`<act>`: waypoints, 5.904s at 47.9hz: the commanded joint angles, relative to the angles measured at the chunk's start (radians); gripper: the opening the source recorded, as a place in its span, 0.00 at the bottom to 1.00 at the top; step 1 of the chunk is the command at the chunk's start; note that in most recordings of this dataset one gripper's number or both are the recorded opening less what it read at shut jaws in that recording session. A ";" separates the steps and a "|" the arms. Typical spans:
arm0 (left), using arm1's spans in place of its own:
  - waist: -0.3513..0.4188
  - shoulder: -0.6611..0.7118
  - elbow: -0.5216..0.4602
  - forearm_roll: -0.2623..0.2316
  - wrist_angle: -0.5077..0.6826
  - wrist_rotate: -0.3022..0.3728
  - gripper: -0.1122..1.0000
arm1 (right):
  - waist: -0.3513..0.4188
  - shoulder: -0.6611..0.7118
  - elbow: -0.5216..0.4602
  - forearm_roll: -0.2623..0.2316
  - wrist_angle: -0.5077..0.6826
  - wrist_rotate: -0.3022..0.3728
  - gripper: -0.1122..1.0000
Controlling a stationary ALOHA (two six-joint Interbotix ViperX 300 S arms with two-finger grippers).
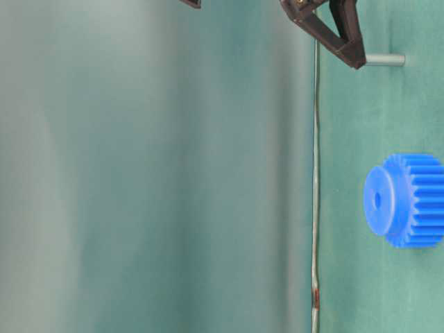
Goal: Insert the shaft placed at a random location into the center hole of the medium gear at another random location.
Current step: 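Grasp the silver shaft with the right gripper and lift it, then carry the held shaft over the blue gear's center hole, then lower the shaft with the right gripper into the gear's center hole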
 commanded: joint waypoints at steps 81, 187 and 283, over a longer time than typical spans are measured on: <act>0.000 0.008 -0.020 0.002 0.003 -0.003 0.10 | 0.126 -0.064 -0.348 -0.002 0.304 0.003 0.22; 0.000 0.008 -0.021 0.002 0.011 -0.009 0.10 | 0.149 0.112 -0.471 -0.006 0.262 -0.003 0.22; 0.002 0.008 -0.021 0.002 0.012 -0.009 0.10 | 0.173 0.224 -0.460 0.005 0.212 0.012 0.22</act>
